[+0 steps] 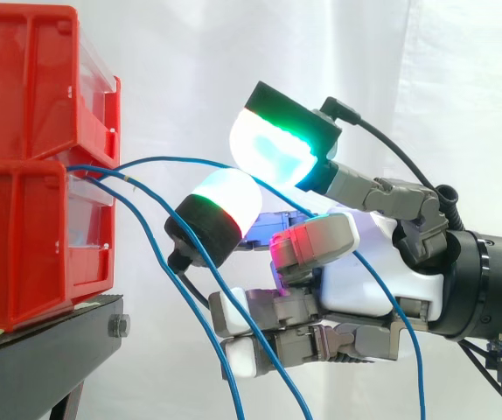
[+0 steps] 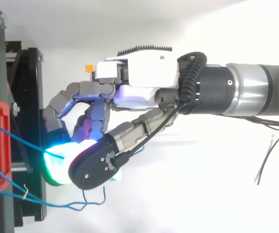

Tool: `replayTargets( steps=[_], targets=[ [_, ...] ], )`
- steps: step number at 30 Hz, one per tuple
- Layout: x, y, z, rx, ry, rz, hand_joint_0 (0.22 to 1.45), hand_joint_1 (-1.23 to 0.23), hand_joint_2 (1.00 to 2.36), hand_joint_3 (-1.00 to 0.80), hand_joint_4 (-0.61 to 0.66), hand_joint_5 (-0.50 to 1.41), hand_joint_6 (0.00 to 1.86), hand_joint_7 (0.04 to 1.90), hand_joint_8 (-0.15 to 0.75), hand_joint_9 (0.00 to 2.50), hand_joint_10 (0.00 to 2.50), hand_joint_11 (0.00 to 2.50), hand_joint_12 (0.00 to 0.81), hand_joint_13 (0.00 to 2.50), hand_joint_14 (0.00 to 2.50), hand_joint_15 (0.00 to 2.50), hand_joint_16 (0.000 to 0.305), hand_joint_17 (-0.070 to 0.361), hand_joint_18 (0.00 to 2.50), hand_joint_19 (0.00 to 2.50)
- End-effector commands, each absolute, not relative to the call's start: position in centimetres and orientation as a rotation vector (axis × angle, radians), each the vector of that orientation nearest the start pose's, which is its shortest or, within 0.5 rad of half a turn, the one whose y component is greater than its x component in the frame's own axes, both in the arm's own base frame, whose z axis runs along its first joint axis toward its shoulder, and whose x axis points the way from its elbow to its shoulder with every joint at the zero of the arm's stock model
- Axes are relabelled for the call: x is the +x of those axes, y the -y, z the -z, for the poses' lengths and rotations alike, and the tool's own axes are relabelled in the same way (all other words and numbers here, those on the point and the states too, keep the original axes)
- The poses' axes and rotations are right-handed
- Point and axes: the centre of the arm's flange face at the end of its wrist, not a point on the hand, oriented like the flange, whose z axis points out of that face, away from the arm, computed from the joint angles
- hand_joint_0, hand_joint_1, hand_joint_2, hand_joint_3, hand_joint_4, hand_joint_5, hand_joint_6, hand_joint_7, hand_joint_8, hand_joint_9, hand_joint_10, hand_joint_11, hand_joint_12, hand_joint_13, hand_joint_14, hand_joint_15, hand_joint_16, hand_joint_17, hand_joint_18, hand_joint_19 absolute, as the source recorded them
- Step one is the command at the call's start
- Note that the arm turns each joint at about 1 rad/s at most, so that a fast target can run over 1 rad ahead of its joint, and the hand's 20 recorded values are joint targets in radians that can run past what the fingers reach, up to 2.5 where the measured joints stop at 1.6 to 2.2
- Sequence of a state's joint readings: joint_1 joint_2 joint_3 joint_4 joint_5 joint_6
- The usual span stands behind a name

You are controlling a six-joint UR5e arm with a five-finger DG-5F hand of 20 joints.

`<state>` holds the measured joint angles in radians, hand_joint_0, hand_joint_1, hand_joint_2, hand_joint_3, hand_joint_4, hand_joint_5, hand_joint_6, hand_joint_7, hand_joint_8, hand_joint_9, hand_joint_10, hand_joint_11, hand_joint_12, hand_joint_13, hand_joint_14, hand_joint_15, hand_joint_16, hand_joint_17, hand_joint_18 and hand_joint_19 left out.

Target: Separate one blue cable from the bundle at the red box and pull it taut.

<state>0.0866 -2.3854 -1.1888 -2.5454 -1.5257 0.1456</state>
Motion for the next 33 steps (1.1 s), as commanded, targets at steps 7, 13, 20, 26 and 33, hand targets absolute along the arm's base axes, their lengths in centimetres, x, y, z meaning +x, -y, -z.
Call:
replayTargets(
  steps=[7, 13, 20, 26, 33],
  targets=[
    [78.91, 6.79, -20.76, 1.182, -1.036, -1.420, 0.56, -0.66, 1.01, -0.38, 0.16, -0.13, 0.88, 1.12, 0.349, 1.42, 0.03, 1.00, 0.402, 0.94, 0.02, 0.55, 0.062, 0.138, 0.67, 0.66],
    [78.91, 6.72, -20.74, 1.180, -1.038, -1.411, 0.55, -0.55, 1.00, -0.50, 0.16, -0.13, 0.87, 1.06, 0.350, 1.42, 0.03, 0.99, 0.409, 0.93, 0.02, 0.53, 0.063, 0.141, 0.67, 0.67],
    [78.95, 6.73, -20.77, 1.179, -1.029, -1.399, 0.61, -0.60, 1.01, -0.31, 0.12, -0.13, 0.85, 1.10, 0.343, 1.43, 0.03, 1.00, 0.399, 0.94, 0.02, 0.54, 0.060, 0.135, 0.67, 0.67],
    [78.96, 6.75, -20.79, 1.178, -1.027, -1.399, 0.59, -0.68, 1.02, -0.13, 0.11, -0.12, 0.87, 1.12, 0.371, 1.46, 0.02, 0.99, 0.424, 0.97, 0.02, 0.53, 0.067, 0.150, 0.73, 0.64],
    [78.94, 6.75, -20.76, 1.171, -1.035, -1.386, 0.58, -0.69, 1.01, -0.09, 0.09, -0.11, 0.87, 1.11, 0.386, 1.47, 0.03, 0.96, 0.440, 0.98, 0.02, 0.51, 0.071, 0.159, 0.76, 0.62]
  ],
)
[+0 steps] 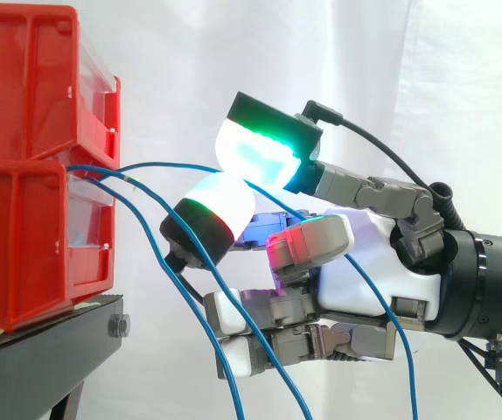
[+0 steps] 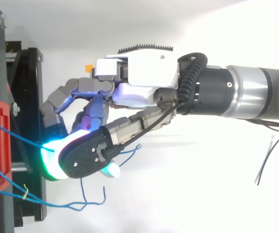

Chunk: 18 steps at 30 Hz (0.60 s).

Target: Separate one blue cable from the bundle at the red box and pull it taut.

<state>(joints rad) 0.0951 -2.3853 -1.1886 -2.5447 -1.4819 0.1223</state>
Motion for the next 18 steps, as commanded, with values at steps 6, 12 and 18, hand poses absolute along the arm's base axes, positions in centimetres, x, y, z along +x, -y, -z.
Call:
replayTargets(
  steps=[6, 12, 18],
  targets=[
    [78.9, 6.7, -20.7, 1.161, -1.045, -1.374, 0.58, -0.69, 1.01, -0.08, 0.06, -0.10, 0.87, 1.12, 0.387, 1.44, 0.02, 0.95, 0.443, 0.98, 0.02, 0.51, 0.072, 0.161, 0.76, 0.61],
    [78.9, 6.7, -20.9, 1.133, -1.067, -1.344, 0.59, -0.69, 1.01, -0.11, 0.07, -0.11, 0.87, 1.13, 0.384, 1.42, 0.03, 1.08, 0.436, 1.06, 0.02, 0.62, 0.070, 0.157, 0.75, 0.59],
    [78.2, 6.8, -21.9, 1.133, -1.118, -1.290, 0.60, -0.68, 1.01, -0.12, 0.08, -0.11, 0.87, 1.13, 0.385, 1.39, 0.02, 1.16, 0.433, 1.19, 0.03, 0.81, 0.069, 0.155, 0.79, 0.59]
  ],
)
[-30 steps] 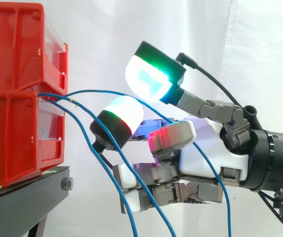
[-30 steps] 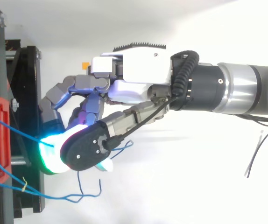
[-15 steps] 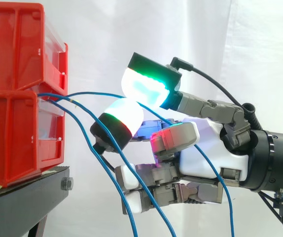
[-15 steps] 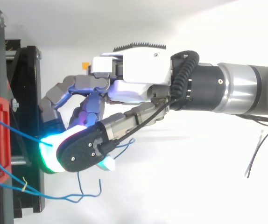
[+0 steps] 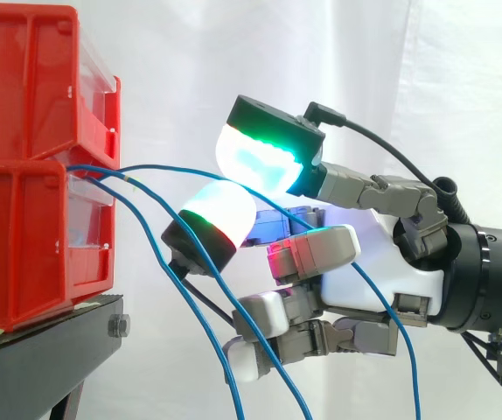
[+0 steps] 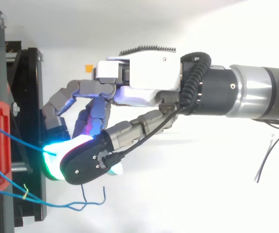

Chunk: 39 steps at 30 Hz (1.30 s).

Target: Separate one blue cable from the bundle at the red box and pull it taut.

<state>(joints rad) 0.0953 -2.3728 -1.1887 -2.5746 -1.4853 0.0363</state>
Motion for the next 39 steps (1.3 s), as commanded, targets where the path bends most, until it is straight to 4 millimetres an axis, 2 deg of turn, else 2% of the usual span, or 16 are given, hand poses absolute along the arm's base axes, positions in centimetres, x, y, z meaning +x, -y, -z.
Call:
replayTargets(
  steps=[1, 3, 9, 11, 15, 16, 17, 18, 19, 21, 22, 26, 31, 36, 38, 39],
  targets=[
    [77.9, 6.8, -22.0, 1.147, -1.147, -1.268, 0.60, -0.68, 1.02, -0.12, 0.08, -0.11, 0.87, 1.13, 0.382, 1.39, 0.02, 1.16, 0.427, 1.20, 0.03, 0.83, 0.068, 0.154, 0.80, 0.60],
    [77.4, 6.8, -22.2, 1.159, -1.180, -1.247, 0.60, -0.68, 1.02, -0.12, 0.08, -0.11, 0.87, 1.12, 0.381, 1.38, 0.02, 1.17, 0.425, 1.23, 0.03, 0.87, 0.068, 0.154, 0.81, 0.61],
    [76.0, 7.0, -23.7, 1.193, -1.263, -1.183, 0.60, -0.68, 1.02, -0.12, 0.10, -0.11, 0.87, 1.13, 0.382, 1.33, 0.01, 1.45, 0.424, 1.31, 0.03, 1.04, 0.068, 0.152, 0.86, 0.65],
    [75.6, 7.1, -23.6, 1.202, -1.285, -1.165, 0.60, -0.68, 1.02, -0.12, 0.11, -0.11, 0.87, 1.14, 0.380, 1.30, 0.01, 1.51, 0.424, 1.33, 0.03, 1.07, 0.068, 0.152, 0.86, 0.66],
    [73.4, 7.1, -24.5, 1.155, -1.344, -1.096, 0.60, -0.68, 1.02, -0.12, 0.12, -0.11, 0.87, 1.13, 0.390, 1.27, 0.02, 1.63, 0.418, 1.36, 0.02, 1.21, 0.067, 0.151, 0.91, 0.74],
    [73.2, 7.1, -24.7, 1.156, -1.343, -1.097, 0.60, -0.68, 1.02, -0.12, 0.12, -0.11, 0.87, 1.14, 0.390, 1.24, 0.11, 1.61, 0.414, 1.37, 0.02, 1.25, 0.067, 0.151, 0.94, 0.77],
    [73.0, 7.2, -24.8, 1.160, -1.340, -1.097, 0.60, -0.67, 1.02, -0.12, 0.13, -0.11, 0.87, 1.14, 0.392, 1.19, 0.31, 1.58, 0.409, 1.38, 0.02, 1.29, 0.067, 0.150, 0.95, 0.80],
    [72.9, 7.2, -25.1, 1.161, -1.335, -1.099, 0.60, -0.67, 1.02, -0.12, 0.13, -0.11, 0.87, 1.14, 0.387, 1.13, 0.63, 1.51, 0.402, 1.40, 0.01, 1.34, 0.066, 0.148, 0.99, 0.83],
    [72.9, 7.2, -25.1, 1.164, -1.332, -1.101, 0.60, -0.67, 1.02, -0.12, 0.14, -0.11, 0.87, 1.15, 0.388, 1.03, 1.16, 1.32, 0.402, 1.44, 0.01, 1.43, 0.065, 0.147, 1.03, 0.91],
    [72.8, 7.3, -25.0, 1.169, -1.338, -1.104, 0.60, -0.67, 1.01, -0.12, 0.14, -0.11, 0.87, 1.14, 0.390, 0.99, 1.40, 1.26, 0.397, 1.49, 0.01, 1.51, 0.065, 0.146, 1.06, 0.97],
    [72.8, 7.3, -24.9, 1.173, -1.338, -1.106, 0.60, -0.67, 1.02, -0.12, 0.14, -0.11, 0.87, 1.14, 0.399, 0.97, 1.51, 1.22, 0.394, 1.47, 0.09, 1.49, 0.065, 0.146, 1.06, 0.98],
    [72.7, 7.3, -25.6, 1.178, -1.324, -1.112, 0.61, -0.67, 1.02, -0.12, 0.14, -0.11, 0.87, 1.13, 0.397, 0.94, 1.63, 1.19, 0.394, 1.45, 0.19, 1.45, 0.065, 0.146, 1.07, 1.00],
    [72.5, 7.9, -25.4, 1.203, -1.330, -1.104, 0.61, -0.66, 1.02, -0.12, 0.14, -0.11, 0.87, 1.13, 0.396, 0.93, 1.70, 1.14, 0.388, 1.44, 0.22, 1.45, 0.064, 0.144, 1.07, 1.00],
    [72.9, 8.2, -25.6, 1.231, -1.243, -1.097, 0.61, -0.66, 1.02, -0.12, 0.14, -0.11, 0.87, 1.13, 0.400, 0.90, 1.84, 1.12, 0.392, 1.42, 0.39, 1.38, 0.064, 0.144, 1.08, 1.03],
    [73.1, 8.3, -25.8, 1.229, -1.211, -1.087, 0.61, -0.67, 1.02, -0.12, 0.14, -0.11, 0.87, 1.11, 0.398, 0.89, 1.90, 1.10, 0.390, 1.40, 0.51, 1.34, 0.064, 0.143, 1.18, 1.18],
    [73.2, 8.3, -25.9, 1.229, -1.195, -1.083, 0.61, -0.67, 1.02, -0.12, 0.14, -0.11, 0.87, 1.11, 0.406, 0.89, 1.92, 1.09, 0.387, 1.38, 0.70, 1.29, 0.063, 0.142, 1.25, 1.32]
  ],
)
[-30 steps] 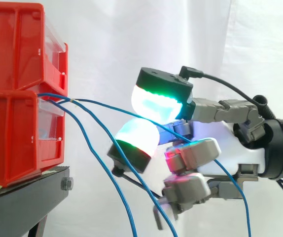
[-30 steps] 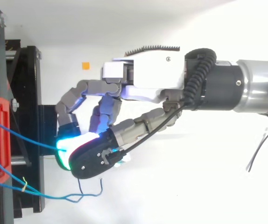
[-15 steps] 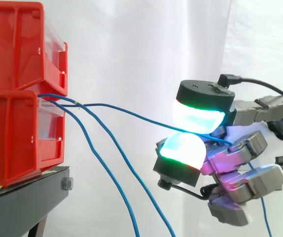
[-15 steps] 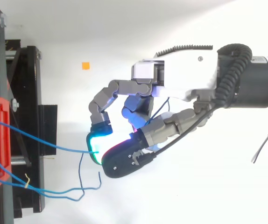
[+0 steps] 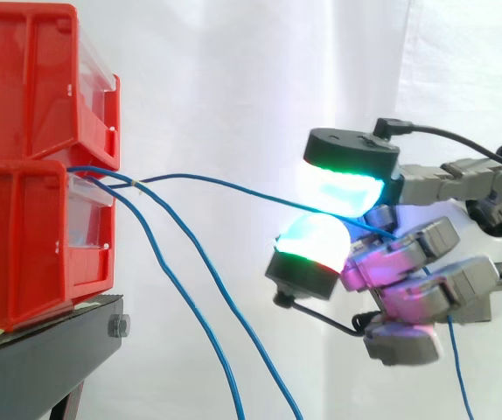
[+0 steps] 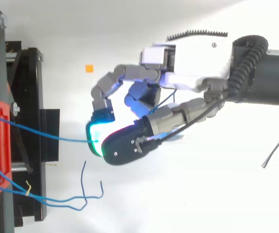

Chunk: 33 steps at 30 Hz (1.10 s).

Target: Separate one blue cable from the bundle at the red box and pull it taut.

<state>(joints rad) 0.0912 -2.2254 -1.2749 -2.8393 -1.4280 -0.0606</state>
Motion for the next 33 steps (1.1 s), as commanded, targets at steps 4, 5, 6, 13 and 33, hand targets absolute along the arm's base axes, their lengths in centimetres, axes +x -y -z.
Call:
replayTargets(
  steps=[4, 5, 6, 13, 33],
  targets=[
    [73.39, 8.04, -25.91, 1.221, -1.178, -1.081, 0.62, -0.67, 1.02, -0.12, 0.14, -0.12, 0.88, 1.11, 0.399, 0.88, 1.94, 1.07, 0.403, 1.25, 1.49, 1.03, 0.052, 0.118, 1.40, 1.86],
    [73.39, 8.04, -26.03, 1.217, -1.178, -1.081, 0.62, -0.67, 1.02, -0.12, 0.15, -0.12, 0.87, 1.12, 0.405, 0.87, 1.96, 1.06, 0.409, 1.23, 1.63, 1.01, 0.053, 0.119, 1.38, 1.82],
    [73.48, 7.69, -26.12, 1.208, -1.182, -1.080, 0.62, -0.67, 1.02, -0.12, 0.14, -0.12, 0.87, 1.11, 0.402, 0.87, 1.97, 1.05, 0.411, 1.21, 1.78, 0.96, 0.053, 0.120, 1.34, 1.73],
    [73.41, 7.75, -26.02, 1.206, -1.187, -1.067, 0.63, -0.67, 1.02, -0.14, 0.15, -0.12, 0.87, 1.11, 0.382, 0.89, 1.97, 1.06, 0.412, 1.02, 2.50, 0.85, 0.057, 0.128, 1.13, 1.09],
    [73.39, 7.75, -26.00, 1.203, -1.191, -1.063, 0.60, -0.69, 1.02, -0.01, 0.17, -0.08, 0.84, 1.18, 0.468, 1.47, 2.50, 1.42, 0.498, 1.56, 2.50, 0.73, 0.090, 0.203, 1.60, 0.65]
  ],
)
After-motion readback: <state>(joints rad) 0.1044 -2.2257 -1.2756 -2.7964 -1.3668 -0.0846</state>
